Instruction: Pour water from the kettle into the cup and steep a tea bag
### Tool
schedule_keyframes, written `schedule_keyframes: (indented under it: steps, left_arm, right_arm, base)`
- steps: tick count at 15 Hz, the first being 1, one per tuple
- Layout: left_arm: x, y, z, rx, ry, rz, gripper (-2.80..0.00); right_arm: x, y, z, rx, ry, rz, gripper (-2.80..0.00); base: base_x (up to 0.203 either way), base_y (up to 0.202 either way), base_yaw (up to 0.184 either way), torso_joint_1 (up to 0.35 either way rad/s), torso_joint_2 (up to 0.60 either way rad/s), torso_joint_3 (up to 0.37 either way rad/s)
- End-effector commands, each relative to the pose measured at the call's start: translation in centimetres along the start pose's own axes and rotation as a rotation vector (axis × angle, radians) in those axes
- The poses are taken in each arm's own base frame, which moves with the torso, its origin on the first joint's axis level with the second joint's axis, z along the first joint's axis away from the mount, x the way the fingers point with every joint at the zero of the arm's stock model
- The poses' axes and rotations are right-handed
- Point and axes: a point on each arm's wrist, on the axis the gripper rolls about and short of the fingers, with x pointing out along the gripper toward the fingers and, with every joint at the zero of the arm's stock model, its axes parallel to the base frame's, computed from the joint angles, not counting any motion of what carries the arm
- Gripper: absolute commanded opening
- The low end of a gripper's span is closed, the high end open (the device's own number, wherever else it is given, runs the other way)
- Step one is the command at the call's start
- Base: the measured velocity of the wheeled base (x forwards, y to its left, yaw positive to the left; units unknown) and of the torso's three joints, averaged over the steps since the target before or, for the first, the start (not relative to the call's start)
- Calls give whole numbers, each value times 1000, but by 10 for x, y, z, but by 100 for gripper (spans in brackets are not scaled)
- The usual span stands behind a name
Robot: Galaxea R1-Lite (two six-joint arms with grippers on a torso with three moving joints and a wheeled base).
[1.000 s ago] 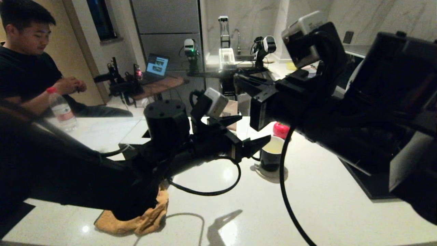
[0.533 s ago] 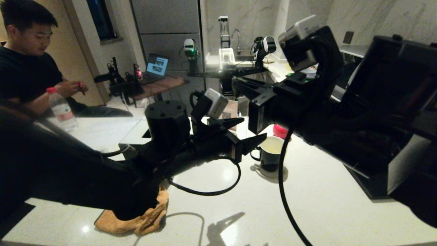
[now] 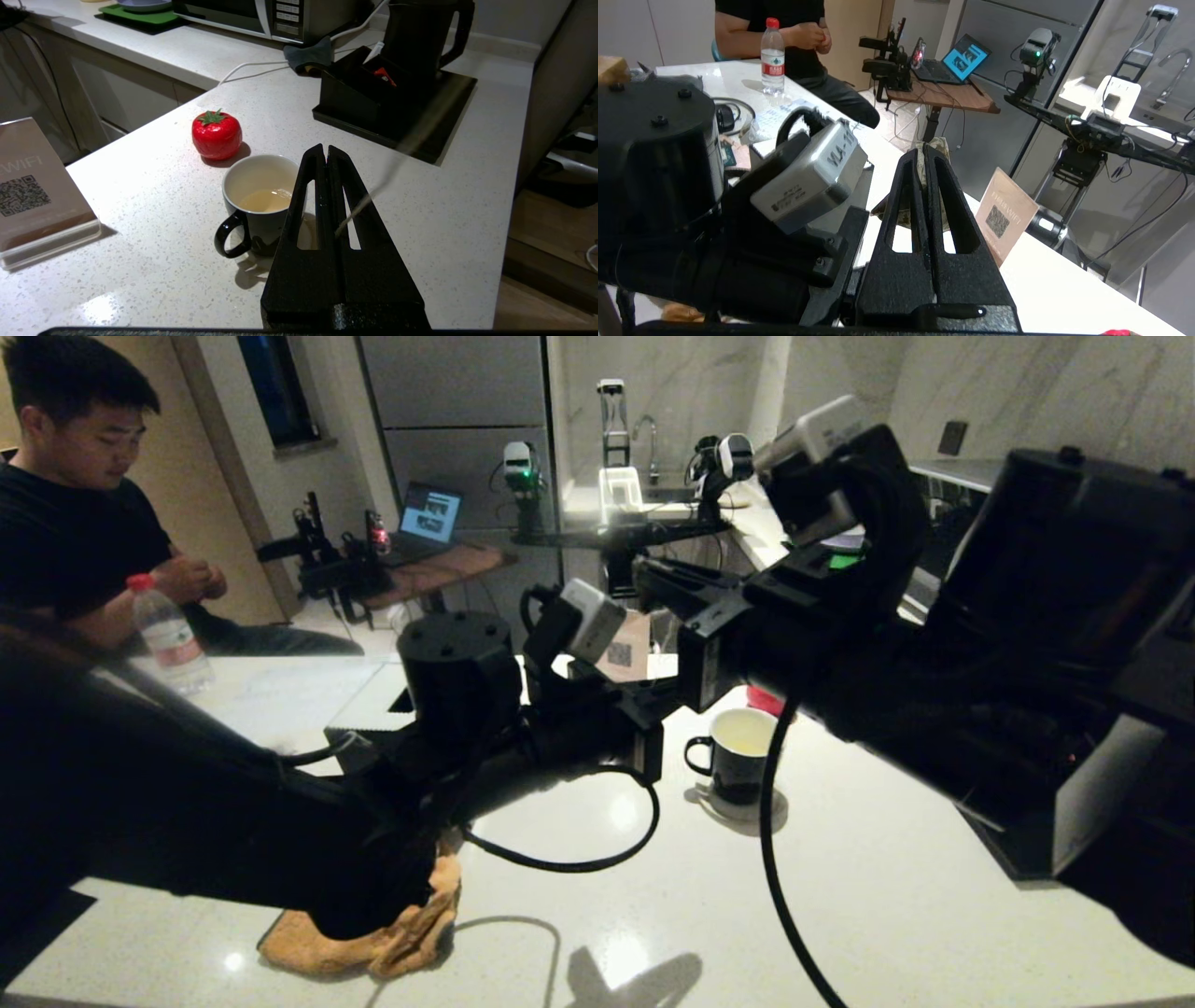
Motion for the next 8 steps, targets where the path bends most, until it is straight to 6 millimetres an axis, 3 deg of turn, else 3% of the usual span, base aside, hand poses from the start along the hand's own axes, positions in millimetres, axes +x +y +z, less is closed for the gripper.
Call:
schedule_keyframes:
  steps: [1, 8]
  left_arm:
    - [-1, 0, 2, 2, -8, 1, -280]
    - [-3, -3, 5, 8, -22, -9, -280]
  right_arm:
    - [-1, 0, -1, -1, 0, -2, -280]
    - [-17, -2, -6, -4, 27, -17, -280]
  base:
    - [0, 0, 0, 0, 0, 0]
    - [0, 0, 0, 0, 0, 0]
